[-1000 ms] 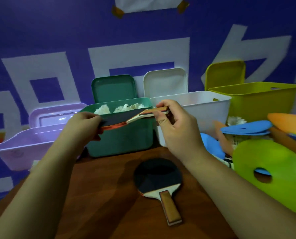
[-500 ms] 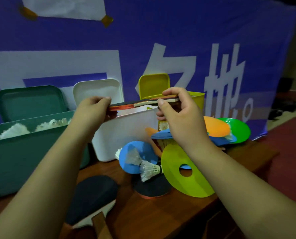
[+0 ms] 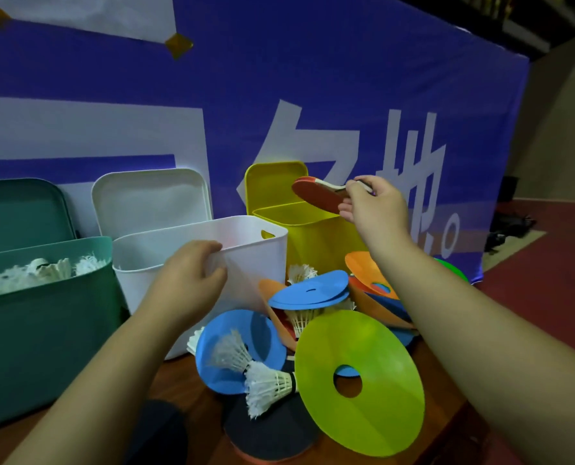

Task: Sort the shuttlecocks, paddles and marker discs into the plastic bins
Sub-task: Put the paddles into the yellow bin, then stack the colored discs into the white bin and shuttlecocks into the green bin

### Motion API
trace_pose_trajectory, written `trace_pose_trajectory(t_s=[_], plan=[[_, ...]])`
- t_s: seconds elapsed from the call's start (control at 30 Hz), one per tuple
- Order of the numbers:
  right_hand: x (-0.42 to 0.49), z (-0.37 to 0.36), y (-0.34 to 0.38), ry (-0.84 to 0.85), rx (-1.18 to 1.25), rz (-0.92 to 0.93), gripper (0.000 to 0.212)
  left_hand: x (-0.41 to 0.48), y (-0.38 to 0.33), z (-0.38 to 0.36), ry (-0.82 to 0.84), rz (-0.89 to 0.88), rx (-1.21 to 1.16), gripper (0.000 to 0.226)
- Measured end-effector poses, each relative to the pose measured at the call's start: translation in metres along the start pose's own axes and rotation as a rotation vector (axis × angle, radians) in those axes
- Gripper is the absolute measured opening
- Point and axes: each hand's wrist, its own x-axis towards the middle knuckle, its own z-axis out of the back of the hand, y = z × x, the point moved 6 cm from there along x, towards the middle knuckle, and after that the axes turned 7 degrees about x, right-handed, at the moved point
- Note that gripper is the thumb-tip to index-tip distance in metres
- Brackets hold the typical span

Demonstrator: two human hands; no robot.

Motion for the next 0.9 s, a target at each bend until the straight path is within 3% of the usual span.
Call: trace_pose_trajectory(t_s=[0.23,0.37,0.53,0.67,0.8,0.9], plan=[[0.032,-0.042,-0.026,-0.021,-0.234,0.032,0.013,0.007,0.007,-0.011,0.017,-0.063,0.032,0.045],[0.043,-0.066,-0.046,0.134,-0.371,-0.097,0.040,0.008,0.009,-0.014,0.001,-0.081,0.040,0.039],[0.035,-0.075,-0.041,0.218,-0.514,-0.083,0.042,0.010,0.008,-0.015,-0.010,-0.077,0.051,0.038],[0.013,-0.070,-0.035,0.258,-0.489,-0.018,0.036,0.006,0.000,-0.017,-0.017,-0.105,0.080,0.034],[-0.019,-0.054,-0.037,0.395,-0.520,-0.030,0.032,-0.003,-0.024,-0.018,-0.026,-0.212,0.066,0.033],[-0.048,-0.032,-0.030,0.457,-0.516,-0.054,0.033,-0.011,-0.044,-0.026,0.081,-0.351,0.065,0.036]])
